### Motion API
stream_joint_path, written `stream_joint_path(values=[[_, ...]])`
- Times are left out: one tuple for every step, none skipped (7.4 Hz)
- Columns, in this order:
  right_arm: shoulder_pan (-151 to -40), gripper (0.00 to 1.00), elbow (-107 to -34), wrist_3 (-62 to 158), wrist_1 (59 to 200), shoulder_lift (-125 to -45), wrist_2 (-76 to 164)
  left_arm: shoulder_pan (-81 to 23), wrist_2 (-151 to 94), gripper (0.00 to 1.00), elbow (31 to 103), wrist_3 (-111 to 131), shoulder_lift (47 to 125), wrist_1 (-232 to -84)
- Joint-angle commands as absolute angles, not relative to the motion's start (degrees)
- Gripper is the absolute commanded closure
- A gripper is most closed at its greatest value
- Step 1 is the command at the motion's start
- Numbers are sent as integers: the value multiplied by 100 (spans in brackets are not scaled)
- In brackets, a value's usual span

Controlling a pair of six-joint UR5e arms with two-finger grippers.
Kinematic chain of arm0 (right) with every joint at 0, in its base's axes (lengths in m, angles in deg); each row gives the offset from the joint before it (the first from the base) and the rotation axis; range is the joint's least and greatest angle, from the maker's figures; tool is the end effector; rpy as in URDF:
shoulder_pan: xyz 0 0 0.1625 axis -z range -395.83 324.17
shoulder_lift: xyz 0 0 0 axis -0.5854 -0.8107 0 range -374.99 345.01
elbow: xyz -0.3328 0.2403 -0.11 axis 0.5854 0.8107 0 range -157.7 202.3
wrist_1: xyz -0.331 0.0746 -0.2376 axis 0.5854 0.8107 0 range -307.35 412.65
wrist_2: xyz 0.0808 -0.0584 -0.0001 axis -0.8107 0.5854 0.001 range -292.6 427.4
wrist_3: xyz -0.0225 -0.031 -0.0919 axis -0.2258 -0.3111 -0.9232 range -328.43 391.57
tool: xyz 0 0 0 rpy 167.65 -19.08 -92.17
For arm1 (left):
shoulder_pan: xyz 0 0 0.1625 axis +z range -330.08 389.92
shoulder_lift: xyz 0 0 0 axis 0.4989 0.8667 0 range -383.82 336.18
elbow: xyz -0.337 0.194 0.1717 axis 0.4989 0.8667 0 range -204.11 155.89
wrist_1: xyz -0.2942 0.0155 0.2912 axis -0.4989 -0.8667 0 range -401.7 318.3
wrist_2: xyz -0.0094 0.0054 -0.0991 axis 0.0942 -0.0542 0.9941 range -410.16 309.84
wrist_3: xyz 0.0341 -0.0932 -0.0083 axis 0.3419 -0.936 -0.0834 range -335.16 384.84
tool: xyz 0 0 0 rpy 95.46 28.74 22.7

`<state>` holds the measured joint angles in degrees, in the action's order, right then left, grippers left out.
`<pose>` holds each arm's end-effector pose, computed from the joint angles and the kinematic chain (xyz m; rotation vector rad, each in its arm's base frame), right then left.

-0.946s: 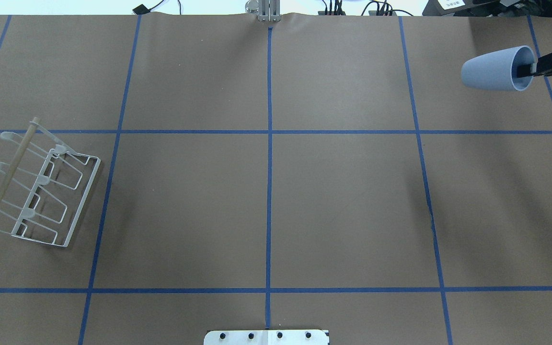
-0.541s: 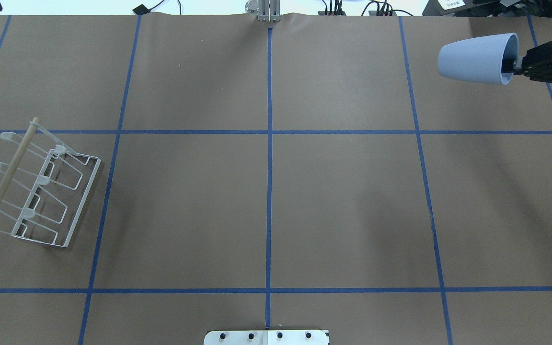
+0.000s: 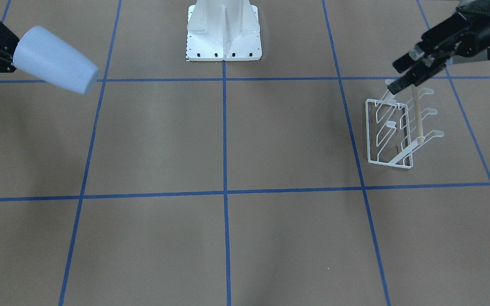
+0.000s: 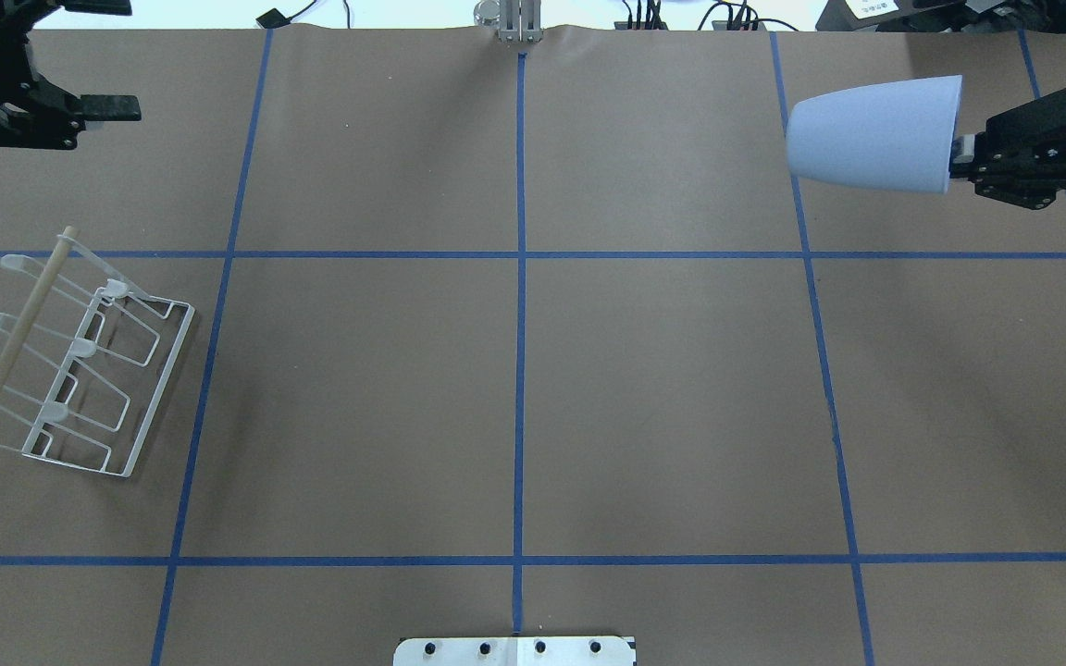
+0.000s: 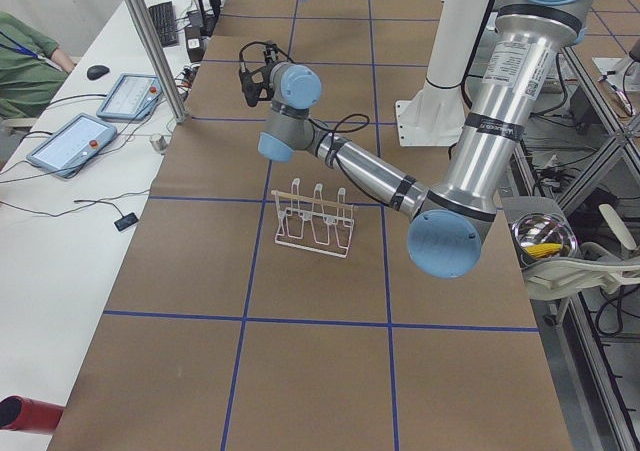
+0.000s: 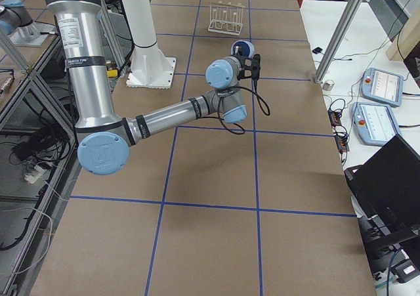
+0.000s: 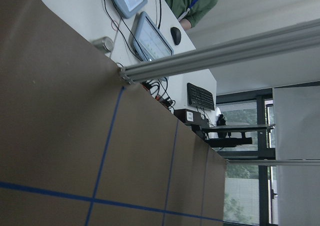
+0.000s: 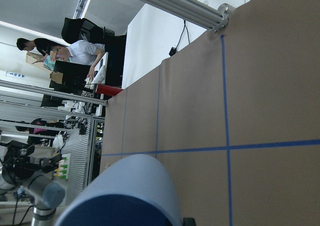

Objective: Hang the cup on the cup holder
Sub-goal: 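Lift the cup with the right gripper and carry it toward the table center, then move the left gripper open toward the cup's rim held by the right gripper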

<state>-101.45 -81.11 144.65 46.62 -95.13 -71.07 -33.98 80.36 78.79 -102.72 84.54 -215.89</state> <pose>-0.1289 -0.4268 0.3070 0.2158 -1.8924 0.1610 0.1559 -0.4743 0.2398 0.0017 1.9331 -0.4806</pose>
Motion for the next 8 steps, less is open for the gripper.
stream_joint_path(values=[[-9589, 100, -8483, 15205, 4230, -9095, -6798, -2802, 8010, 2, 8354, -11399, 8857, -21625], [-9117, 100, -8693, 15364, 4193, -9076, -6326, -2504, 7853, 2, 8434, -11646, 8981, -21634], [-8590, 100, -8765, 15365, 4193, -8954, -5912, -2161, 7260, 2, 8574, -11762, 8991, -21634], [-8202, 100, -8809, 15365, 4158, -8874, -5630, -1714, 6610, 2, 8653, -11763, 8999, -21634], [-7858, 100, -8800, 15374, 4166, -8795, -5383, -1327, 6116, 2, 8698, -11754, 9060, -21590], [-7664, 100, -8800, 15365, 4166, -8786, -5207, -1071, 5815, 2, 8715, -11763, 9139, -21546], [-7592, 100, -8800, 15357, 4166, -8768, -5127, -825, 5516, 2, 8707, -11763, 9201, -21554], [-7565, 100, -8800, 15357, 4158, -8768, -5108, -648, 5339, 2, 8715, -11763, 9219, -21581]])
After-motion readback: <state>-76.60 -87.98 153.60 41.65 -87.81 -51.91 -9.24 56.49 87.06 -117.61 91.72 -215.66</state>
